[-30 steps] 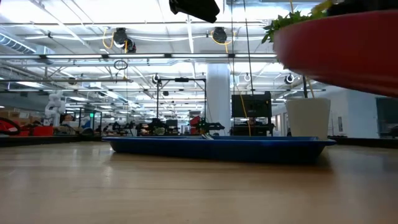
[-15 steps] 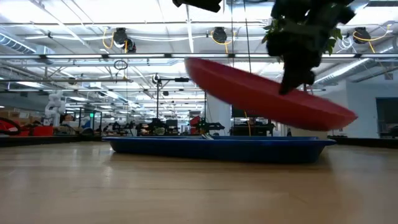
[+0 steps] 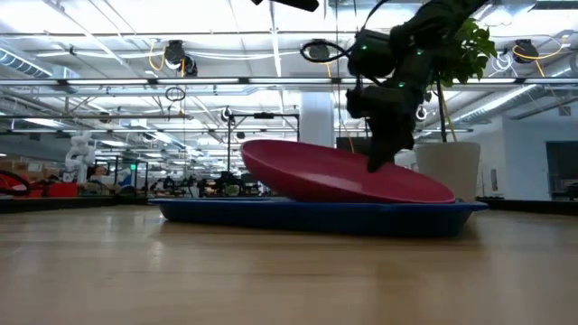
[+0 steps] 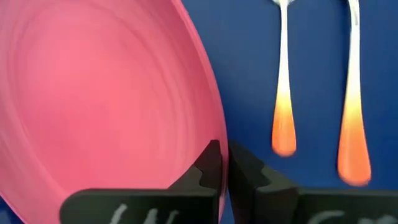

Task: Pick and place plate/cup/fork/spoon on tray
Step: Put the pink plate on the blue tray at the bottom side of the spoon, then adjust the blue tray

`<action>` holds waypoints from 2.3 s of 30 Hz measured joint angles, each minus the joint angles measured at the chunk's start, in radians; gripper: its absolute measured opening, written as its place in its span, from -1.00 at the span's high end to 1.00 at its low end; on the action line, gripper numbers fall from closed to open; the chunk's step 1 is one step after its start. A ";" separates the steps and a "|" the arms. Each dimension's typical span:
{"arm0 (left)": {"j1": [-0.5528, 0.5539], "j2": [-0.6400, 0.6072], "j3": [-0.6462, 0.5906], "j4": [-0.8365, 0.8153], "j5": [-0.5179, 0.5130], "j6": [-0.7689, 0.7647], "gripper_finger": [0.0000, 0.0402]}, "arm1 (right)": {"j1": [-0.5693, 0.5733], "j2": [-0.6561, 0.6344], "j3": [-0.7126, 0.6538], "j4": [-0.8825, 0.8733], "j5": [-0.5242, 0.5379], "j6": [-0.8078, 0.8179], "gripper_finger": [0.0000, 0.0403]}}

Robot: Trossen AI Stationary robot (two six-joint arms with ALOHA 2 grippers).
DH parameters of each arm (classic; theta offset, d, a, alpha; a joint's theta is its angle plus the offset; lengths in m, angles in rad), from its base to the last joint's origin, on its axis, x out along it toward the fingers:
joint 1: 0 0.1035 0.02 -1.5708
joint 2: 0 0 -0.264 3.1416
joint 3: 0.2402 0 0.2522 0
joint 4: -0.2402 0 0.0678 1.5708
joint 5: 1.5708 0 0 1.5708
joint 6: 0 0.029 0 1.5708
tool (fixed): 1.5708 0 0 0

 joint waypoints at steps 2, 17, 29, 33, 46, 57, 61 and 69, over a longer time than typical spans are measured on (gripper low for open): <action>-0.005 0.000 0.000 -0.005 0.000 -0.005 0.16 | -0.009 0.030 0.021 0.010 0.000 -0.022 1.00; -0.031 0.000 0.000 -0.045 -0.004 -0.062 0.16 | -0.047 0.097 0.035 0.149 0.038 -0.177 0.70; -0.040 0.000 0.000 -0.060 -0.009 -0.115 0.16 | -0.047 0.015 0.035 0.169 0.065 -0.217 0.13; -0.041 0.000 0.000 -0.060 -0.012 -0.142 0.16 | -0.047 -0.038 0.034 0.106 0.202 -0.283 0.13; -0.044 0.000 -0.110 -0.045 -0.032 -0.237 0.16 | -0.076 -0.051 0.034 -0.259 0.212 -0.391 0.25; -0.049 0.001 -0.202 0.008 -0.038 -0.277 0.16 | 0.132 -0.050 -0.090 -0.463 0.246 -0.617 0.36; -0.051 0.001 -0.202 0.003 -0.038 -0.254 0.16 | 0.183 -0.066 -0.094 -0.464 0.295 -0.635 0.40; -0.052 0.001 -0.202 -0.009 -0.038 -0.232 0.16 | 0.274 -0.082 -0.094 -0.486 0.295 -0.847 0.37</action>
